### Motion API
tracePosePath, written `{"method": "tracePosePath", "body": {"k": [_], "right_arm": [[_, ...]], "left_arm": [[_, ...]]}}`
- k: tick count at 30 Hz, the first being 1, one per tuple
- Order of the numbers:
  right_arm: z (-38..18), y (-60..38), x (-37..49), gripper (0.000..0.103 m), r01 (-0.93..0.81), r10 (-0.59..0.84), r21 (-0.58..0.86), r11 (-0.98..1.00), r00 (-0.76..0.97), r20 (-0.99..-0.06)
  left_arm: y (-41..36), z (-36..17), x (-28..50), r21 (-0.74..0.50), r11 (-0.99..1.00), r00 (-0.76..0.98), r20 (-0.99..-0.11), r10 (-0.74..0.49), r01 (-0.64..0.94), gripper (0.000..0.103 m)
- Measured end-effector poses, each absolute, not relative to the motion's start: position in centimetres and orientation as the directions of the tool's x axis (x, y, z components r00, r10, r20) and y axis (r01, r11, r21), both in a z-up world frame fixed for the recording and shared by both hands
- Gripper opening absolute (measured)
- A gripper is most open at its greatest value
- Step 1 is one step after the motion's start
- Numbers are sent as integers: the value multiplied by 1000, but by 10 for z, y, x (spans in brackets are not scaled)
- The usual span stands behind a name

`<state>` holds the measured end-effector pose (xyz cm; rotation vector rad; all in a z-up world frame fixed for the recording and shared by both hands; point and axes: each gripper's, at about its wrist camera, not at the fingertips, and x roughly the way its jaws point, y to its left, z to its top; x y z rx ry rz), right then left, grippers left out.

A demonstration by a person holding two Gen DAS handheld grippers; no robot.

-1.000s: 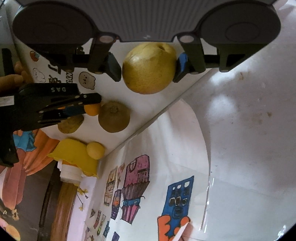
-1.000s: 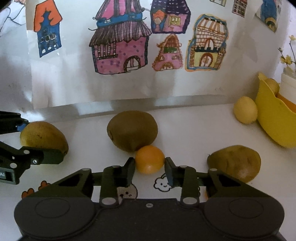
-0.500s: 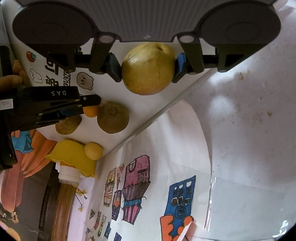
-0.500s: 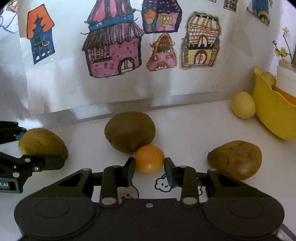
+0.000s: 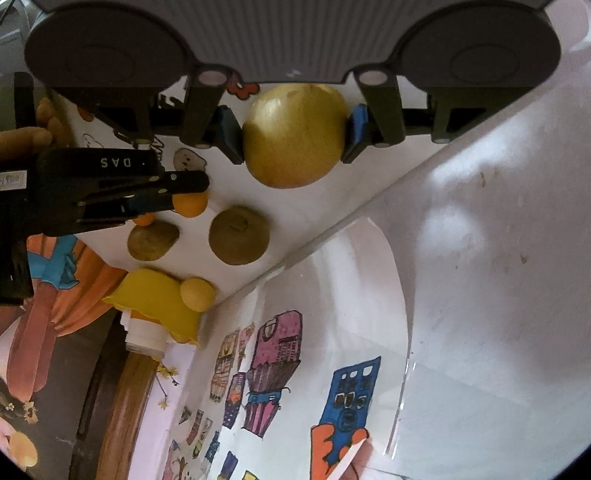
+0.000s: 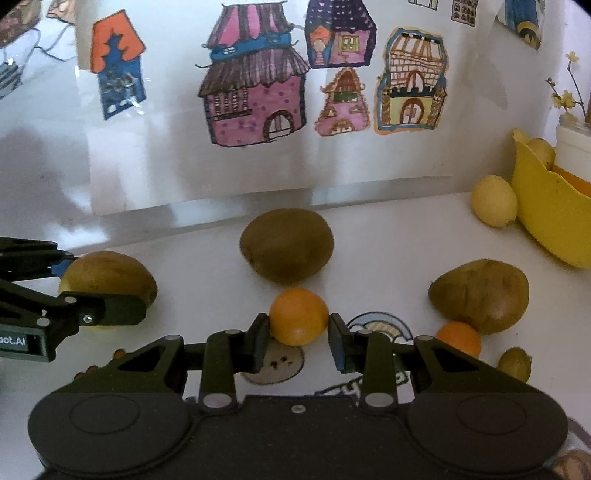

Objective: Organize fruits
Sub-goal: 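Carry the pear and the orange over the metal tray with both tools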

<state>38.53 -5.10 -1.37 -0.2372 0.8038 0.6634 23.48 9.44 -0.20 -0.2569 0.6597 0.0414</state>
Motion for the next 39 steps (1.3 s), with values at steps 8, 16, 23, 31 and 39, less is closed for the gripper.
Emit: {"method": "tracePosePath", "body": {"k": [8,16,23,31,39], "right_arm": [[-3,-85,353,36,-610,485,99,786,509,-711],[15,-138,306,36,-550,488,142,823,555,-674],[23,-187,269,36,-479,430,119,870,617,-659],[27,-249,233,36,-371,328,74,926,688,-647],[22,-292,211,36,-266,238,55,962,726,-645]], "left_arm": [[79,-1,221,-241,968,793,-602,-95,-67,59],[46,0,219,-273,962,776,-607,-171,-2,59],[10,1,216,-311,948,762,-598,-249,66,59],[-42,14,223,-333,928,754,-563,-337,166,59],[-90,17,226,-330,910,723,-562,-402,250,59]]}}
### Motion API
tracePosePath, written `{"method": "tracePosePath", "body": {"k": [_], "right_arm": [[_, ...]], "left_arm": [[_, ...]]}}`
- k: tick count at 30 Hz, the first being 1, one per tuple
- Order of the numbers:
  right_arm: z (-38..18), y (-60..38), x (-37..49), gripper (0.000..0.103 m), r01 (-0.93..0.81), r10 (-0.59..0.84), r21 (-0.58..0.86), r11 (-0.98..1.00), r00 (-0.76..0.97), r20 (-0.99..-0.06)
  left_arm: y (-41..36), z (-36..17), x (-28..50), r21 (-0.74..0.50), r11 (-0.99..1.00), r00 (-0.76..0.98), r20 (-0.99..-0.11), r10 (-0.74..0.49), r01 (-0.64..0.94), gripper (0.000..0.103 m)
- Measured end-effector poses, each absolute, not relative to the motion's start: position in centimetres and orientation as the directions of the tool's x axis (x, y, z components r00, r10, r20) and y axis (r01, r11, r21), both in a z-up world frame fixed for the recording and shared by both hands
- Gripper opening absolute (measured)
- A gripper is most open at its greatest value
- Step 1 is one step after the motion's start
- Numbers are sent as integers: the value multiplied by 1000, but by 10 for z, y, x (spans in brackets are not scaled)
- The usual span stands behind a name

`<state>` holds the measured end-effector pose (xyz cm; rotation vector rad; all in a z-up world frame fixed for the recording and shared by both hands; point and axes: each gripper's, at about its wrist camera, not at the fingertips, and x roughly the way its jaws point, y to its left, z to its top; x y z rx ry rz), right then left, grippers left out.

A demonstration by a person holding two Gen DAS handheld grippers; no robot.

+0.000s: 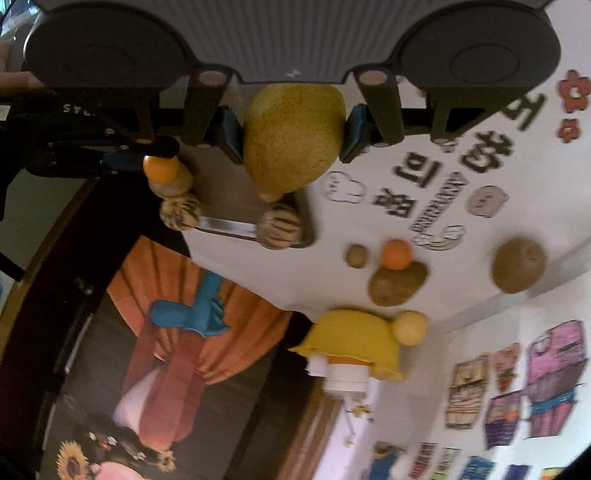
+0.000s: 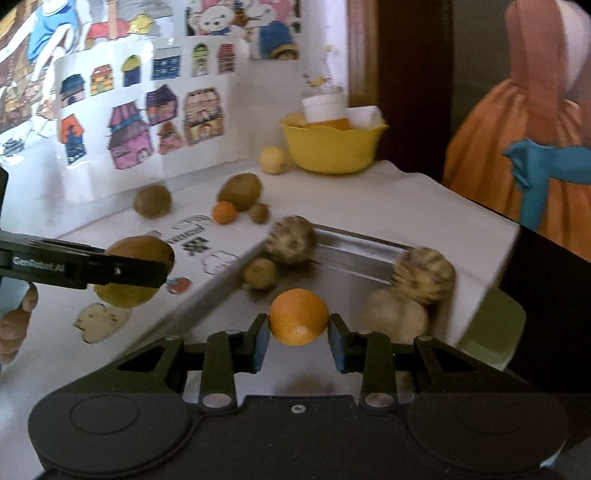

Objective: Organize fruits
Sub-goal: 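Carry the pear and the orange over the metal tray with both tools, then open both tools to drop the pear and orange into the tray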

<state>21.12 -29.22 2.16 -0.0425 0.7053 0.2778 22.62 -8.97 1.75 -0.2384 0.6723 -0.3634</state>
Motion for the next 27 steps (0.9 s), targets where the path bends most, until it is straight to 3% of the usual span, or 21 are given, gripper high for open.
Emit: {"method": "tracePosePath", "body": {"k": [27], "right_arm": [[1,-306,199,36,-205,86,-115,972,765,-638]], "left_arm": [[-148,0,252,-299,909,688,-595,-416,291,59]]}}
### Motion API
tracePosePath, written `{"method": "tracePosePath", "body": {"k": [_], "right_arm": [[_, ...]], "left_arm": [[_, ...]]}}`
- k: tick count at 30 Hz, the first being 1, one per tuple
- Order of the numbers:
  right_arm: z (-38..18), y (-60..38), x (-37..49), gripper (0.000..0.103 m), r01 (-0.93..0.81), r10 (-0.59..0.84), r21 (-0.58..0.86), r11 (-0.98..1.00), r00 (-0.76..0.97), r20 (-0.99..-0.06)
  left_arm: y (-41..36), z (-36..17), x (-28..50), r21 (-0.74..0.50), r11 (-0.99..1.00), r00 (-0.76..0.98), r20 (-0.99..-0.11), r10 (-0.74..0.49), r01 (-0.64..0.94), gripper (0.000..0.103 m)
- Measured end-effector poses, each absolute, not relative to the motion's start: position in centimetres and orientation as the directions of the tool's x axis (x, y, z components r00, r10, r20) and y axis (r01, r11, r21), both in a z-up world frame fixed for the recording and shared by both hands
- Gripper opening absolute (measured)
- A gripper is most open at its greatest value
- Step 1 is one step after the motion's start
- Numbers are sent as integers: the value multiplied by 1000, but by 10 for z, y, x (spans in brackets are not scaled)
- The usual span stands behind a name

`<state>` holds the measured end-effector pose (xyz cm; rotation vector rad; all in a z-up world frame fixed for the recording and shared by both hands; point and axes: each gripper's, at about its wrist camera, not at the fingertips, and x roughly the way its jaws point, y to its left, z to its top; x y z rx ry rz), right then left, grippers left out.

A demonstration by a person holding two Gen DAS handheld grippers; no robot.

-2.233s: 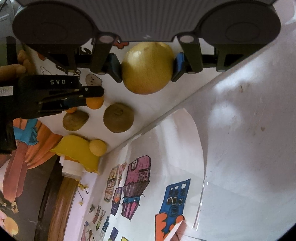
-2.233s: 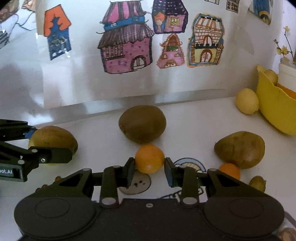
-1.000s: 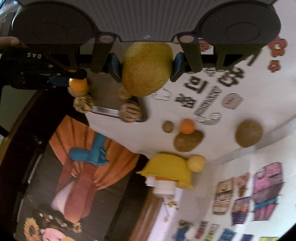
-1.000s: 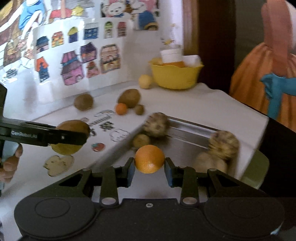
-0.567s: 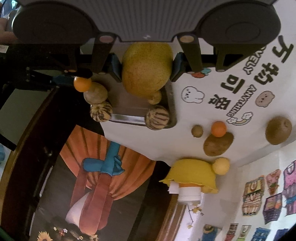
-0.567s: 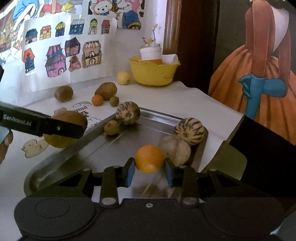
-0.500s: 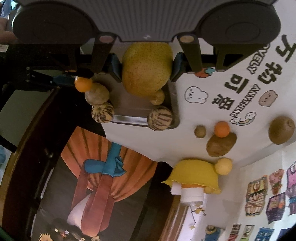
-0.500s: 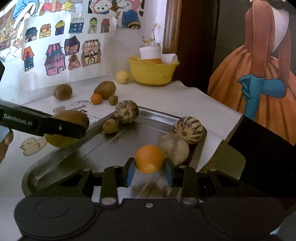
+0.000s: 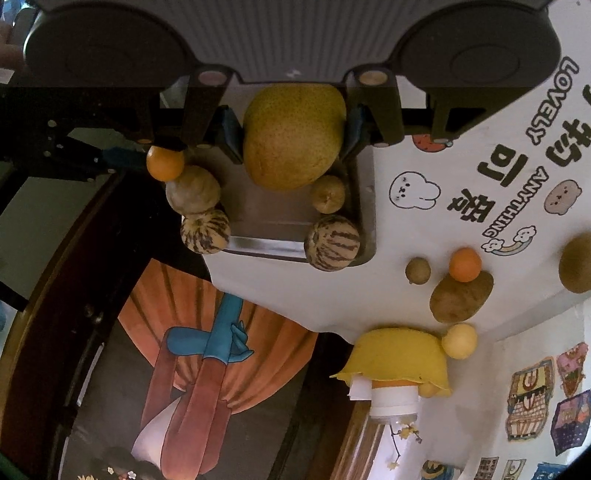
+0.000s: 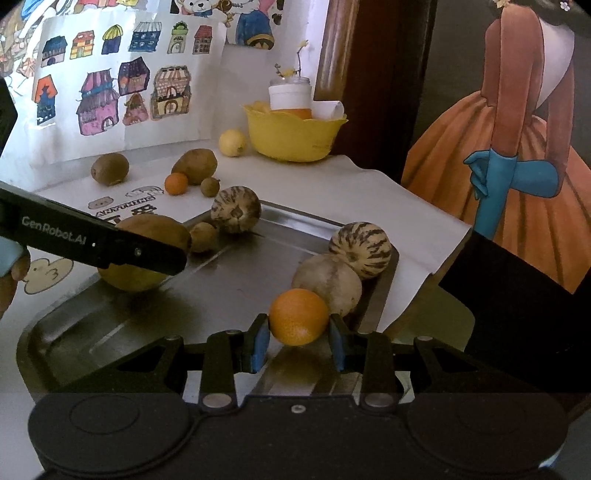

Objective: Organize fruits
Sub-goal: 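Open both tools to drop the pear and orange into the tray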

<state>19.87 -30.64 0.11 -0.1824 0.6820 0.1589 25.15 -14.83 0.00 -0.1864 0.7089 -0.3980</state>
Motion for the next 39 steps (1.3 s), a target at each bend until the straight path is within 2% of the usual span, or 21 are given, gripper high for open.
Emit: {"method": "tracePosePath", "body": {"k": [24,29,33,37,39], "right_arm": [[-6,-304,197,37,-206,72,-130,970,754,-653],[-6,-303,196,41,-205,73,-128,970,753,-654],[-5,-300,191,46,-199,73,-121,972,753,-654],[-5,-299,185,48,-188,77,-101,977,755,-651],[-3,-297,181,54,-182,80,-92,979,757,-648]], "left_arm": [[-146,-7,262,-348,893,654,-610,-448,286,59],[-143,-4,260,-360,889,656,-603,-453,282,64],[-138,2,255,-389,877,662,-582,-472,283,76],[-129,8,247,-395,876,670,-575,-470,276,79],[-124,11,243,-404,874,672,-571,-472,270,81]]}}
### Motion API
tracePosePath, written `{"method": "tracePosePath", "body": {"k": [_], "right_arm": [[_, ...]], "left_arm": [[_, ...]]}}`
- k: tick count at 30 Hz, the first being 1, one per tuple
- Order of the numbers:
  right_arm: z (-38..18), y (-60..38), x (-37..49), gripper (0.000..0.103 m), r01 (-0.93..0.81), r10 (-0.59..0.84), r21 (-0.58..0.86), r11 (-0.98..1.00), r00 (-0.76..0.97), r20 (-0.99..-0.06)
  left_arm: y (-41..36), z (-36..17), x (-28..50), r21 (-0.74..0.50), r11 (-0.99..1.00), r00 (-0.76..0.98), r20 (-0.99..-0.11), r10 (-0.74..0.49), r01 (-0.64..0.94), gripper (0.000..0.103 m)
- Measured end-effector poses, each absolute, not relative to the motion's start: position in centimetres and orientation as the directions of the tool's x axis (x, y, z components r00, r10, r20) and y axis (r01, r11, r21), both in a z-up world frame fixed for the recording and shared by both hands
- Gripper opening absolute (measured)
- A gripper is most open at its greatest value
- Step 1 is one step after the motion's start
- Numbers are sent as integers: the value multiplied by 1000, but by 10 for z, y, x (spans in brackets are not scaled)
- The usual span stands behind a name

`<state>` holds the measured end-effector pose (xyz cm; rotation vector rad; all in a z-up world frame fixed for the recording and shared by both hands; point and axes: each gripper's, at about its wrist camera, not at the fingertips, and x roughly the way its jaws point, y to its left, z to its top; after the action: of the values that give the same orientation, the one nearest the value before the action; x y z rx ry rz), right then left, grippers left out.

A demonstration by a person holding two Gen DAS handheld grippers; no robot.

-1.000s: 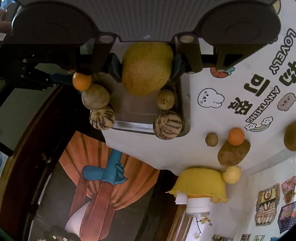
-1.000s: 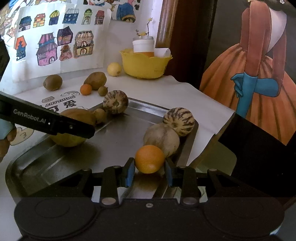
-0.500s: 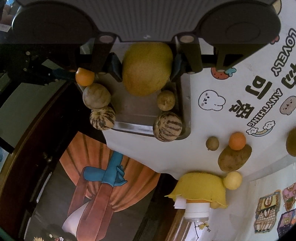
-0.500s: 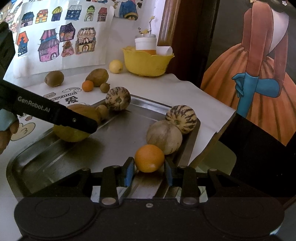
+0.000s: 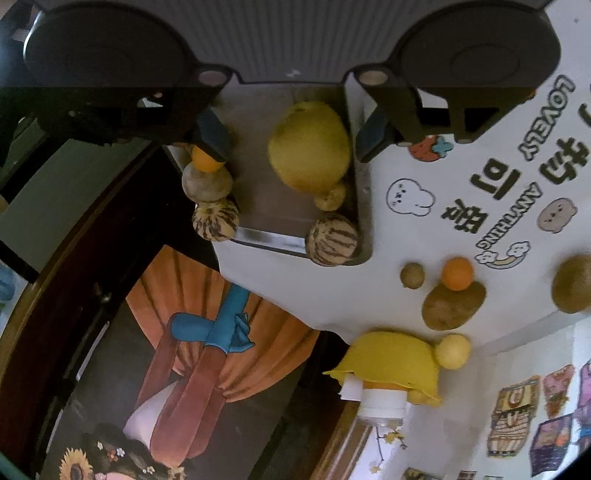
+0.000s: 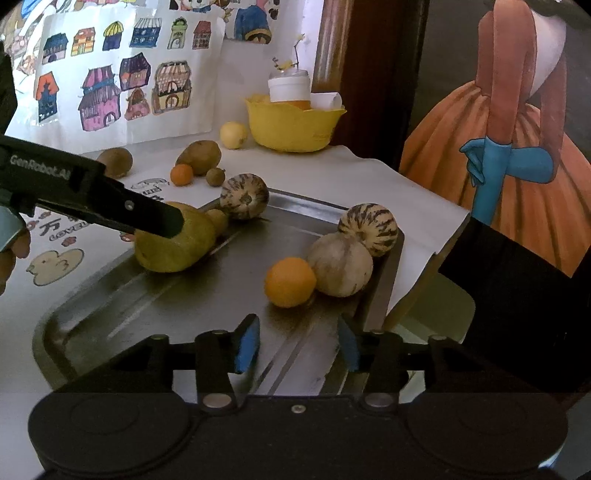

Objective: Organize fruits
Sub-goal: 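Open both tools to drop the pear and orange into the tray, then withdraw both tools from the tray toward the brown kiwi and orange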

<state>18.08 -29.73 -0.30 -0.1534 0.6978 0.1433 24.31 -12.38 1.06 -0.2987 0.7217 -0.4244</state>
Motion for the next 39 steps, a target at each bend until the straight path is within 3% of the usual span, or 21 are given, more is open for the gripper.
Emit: {"method": "tracePosePath", "body": {"k": [10,14,27,39], "right_arm": [[14,-290,156,90,-120,85,-13,993,770,-633],[20,-285,141,101,-98,89,22,995,763,-640],[27,-245,100,102,-140,139,58,988,685,-715],[31,-187,91,102,-256,230,77,964,649,-725]], "left_arm": [[-103,28,206,-359,899,740,-528,-416,250,101],[-99,32,188,-309,918,759,-526,-383,249,102],[-71,19,140,-237,951,735,-607,-304,197,102],[-22,18,111,-194,975,749,-629,-207,107,102]]}}
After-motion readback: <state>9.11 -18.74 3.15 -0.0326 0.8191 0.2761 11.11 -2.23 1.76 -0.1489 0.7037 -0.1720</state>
